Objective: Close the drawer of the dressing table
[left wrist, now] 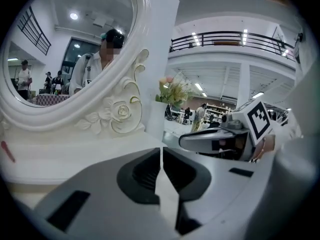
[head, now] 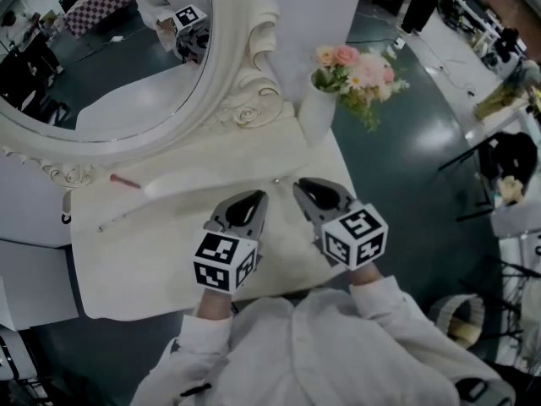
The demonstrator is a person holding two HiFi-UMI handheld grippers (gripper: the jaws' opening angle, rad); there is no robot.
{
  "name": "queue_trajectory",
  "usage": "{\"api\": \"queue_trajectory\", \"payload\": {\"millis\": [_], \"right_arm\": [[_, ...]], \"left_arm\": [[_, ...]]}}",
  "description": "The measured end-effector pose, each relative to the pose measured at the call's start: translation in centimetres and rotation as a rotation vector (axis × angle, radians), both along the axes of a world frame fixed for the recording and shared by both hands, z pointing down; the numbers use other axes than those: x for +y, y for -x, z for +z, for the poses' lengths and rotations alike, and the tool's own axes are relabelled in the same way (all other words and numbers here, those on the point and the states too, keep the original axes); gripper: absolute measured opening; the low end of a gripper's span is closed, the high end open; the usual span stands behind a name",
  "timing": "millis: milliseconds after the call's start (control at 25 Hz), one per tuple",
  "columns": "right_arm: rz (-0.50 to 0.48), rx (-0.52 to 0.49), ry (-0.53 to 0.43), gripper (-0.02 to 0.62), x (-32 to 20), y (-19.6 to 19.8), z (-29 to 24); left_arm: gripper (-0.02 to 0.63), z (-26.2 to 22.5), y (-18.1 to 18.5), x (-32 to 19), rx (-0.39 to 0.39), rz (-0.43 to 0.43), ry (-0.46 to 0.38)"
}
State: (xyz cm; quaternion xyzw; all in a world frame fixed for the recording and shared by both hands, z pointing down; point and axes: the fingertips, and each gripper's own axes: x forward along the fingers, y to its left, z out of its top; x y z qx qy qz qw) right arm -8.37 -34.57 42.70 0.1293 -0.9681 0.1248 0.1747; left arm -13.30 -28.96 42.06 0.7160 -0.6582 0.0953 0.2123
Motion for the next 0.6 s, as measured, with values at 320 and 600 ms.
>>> {"api": "queue_trajectory", "payload": {"millis": [320,600], "right_arm": [[-0.052,-0.094,-0.011,0.008,1.9,0.5,-4.5],[-0.074,-0.123,-0.070,0.008,3.5,0.1,-4.9]], "left_arm": [[0.008,-1.6,-1.2,0.0,0.002,0.074,-0.023],[0.006,-2.3,-1.6,0.0,-0.037,0.058,-0.055]]}}
